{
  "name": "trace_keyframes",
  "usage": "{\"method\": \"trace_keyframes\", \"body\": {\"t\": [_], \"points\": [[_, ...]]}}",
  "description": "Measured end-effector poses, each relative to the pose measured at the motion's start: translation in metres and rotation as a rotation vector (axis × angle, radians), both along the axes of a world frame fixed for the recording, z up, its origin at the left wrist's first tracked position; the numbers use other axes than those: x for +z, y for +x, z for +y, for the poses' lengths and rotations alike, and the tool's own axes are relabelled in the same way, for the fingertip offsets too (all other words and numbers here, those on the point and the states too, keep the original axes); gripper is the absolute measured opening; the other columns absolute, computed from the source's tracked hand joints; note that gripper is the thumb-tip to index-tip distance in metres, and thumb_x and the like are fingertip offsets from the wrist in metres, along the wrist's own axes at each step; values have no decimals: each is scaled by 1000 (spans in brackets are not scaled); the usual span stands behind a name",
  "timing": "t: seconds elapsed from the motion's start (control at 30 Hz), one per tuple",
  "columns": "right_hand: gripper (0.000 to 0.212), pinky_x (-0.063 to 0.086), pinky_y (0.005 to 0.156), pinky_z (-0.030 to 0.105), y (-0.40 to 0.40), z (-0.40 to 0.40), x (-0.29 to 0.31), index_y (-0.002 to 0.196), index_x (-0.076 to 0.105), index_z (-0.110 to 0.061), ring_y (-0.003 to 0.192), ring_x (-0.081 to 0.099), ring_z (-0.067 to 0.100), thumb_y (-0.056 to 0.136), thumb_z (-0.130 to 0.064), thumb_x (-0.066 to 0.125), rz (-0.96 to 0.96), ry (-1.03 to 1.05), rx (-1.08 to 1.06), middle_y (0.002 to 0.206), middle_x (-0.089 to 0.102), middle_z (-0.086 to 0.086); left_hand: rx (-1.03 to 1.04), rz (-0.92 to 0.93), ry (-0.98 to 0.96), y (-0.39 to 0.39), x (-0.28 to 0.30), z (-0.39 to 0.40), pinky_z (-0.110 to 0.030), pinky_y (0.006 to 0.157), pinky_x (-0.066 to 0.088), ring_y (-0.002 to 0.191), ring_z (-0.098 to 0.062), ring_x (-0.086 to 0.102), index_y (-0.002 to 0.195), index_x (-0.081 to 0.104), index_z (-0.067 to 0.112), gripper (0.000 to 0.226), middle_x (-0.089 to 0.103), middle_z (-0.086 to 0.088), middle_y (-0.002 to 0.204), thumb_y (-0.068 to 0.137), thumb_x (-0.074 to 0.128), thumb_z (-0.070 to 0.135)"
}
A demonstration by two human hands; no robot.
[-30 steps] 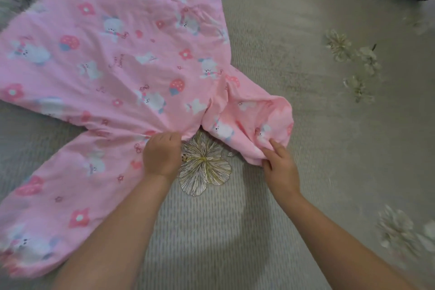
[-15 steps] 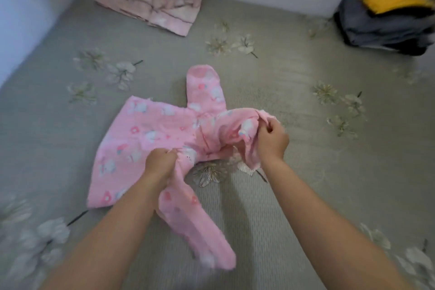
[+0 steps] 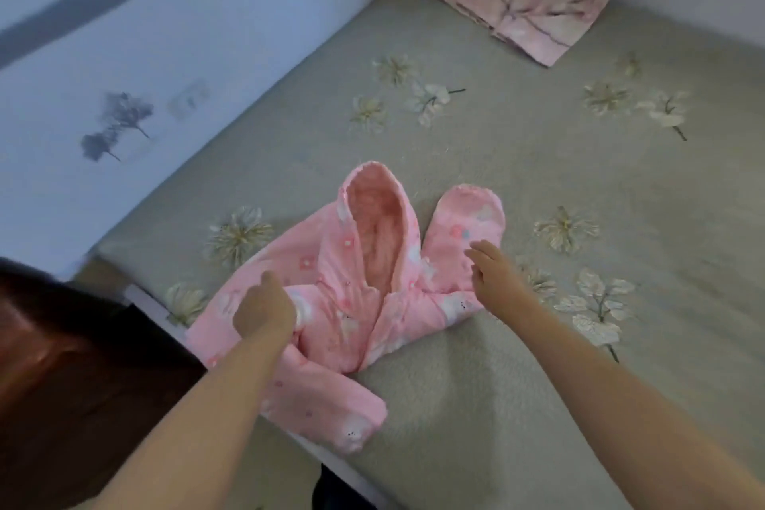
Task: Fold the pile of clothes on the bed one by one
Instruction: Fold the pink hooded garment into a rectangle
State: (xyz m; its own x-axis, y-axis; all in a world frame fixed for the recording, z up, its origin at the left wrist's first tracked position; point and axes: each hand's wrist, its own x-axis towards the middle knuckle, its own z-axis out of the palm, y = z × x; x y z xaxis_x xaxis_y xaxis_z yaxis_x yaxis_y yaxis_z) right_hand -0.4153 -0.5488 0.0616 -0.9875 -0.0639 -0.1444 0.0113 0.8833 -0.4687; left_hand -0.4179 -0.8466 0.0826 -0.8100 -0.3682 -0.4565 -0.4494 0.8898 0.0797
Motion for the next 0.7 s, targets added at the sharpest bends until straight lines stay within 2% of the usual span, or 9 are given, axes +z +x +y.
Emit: {"method": "trace_keyframes", "body": {"t": [0.07,0.17,0.23,0.27,0.3,0.37,0.47,0.6,0.7], "points": [[42,26,103,27,14,-1,-37,131,45,-1,130,37,21,89,-6,45,-180,138,46,139,42,13,-183,-33,-144,0,-23,-11,-35,93,36,116,-30,46,126,42,11,36,48,-12,127,94,27,11],[52,13,112,38,30,-20,-74,141,28,-17,139,20,13,93,-30,43,-390,275,178,149,27,-1,-461,79,-67,5,-48,-12,-32,85,39,101,-26,57,106,58,9,40,61,-9,107,86,23,11],[56,8,113,44,34,-37,-88,144,24,-23,137,24,13,92,-34,45,-383,278,132,147,32,-3,-683,135,36,10,-62,-9,-36,64,48,67,-30,63,77,64,2,33,66,-14,75,81,34,15],[55,7,113,43,34,-43,-92,143,27,-24,134,29,13,92,-32,46,-362,303,104,144,37,-3,-744,172,12,12,-67,-11,-35,57,49,60,-30,62,72,64,0,33,65,-14,69,80,36,16],[50,6,112,42,34,-46,-94,140,34,-24,131,34,14,91,-30,46,-342,327,76,140,42,-2,-751,81,-38,14,-70,-11,-35,61,49,68,-30,63,82,63,0,32,65,-14,79,82,36,17],[40,3,112,38,36,-47,-94,131,48,-23,125,41,15,91,-27,47,-286,328,21,130,52,-1,-719,-128,-147,11,-79,-16,-32,79,43,98,-27,58,111,53,6,28,60,-8,110,90,35,15],[28,7,108,35,41,-46,-81,114,63,-16,113,52,19,89,-22,52,-143,314,-30,112,62,4,-601,-220,-74,1,-84,-19,-32,83,42,106,-27,55,114,52,8,29,58,-9,115,91,35,8],[6,25,82,34,42,-37,-35,63,67,-5,61,64,27,65,-10,66,333,257,-179,59,62,10,-510,46,67,-20,-56,-2,-38,81,40,104,-35,52,108,54,1,24,57,-20,111,94,36,10],[17,32,73,35,39,-17,14,61,66,-1,55,61,28,70,-14,59,505,221,-237,56,59,12,-485,276,175,-37,-14,25,-43,78,37,101,-40,51,106,54,-6,27,55,-28,108,96,37,11]]}}
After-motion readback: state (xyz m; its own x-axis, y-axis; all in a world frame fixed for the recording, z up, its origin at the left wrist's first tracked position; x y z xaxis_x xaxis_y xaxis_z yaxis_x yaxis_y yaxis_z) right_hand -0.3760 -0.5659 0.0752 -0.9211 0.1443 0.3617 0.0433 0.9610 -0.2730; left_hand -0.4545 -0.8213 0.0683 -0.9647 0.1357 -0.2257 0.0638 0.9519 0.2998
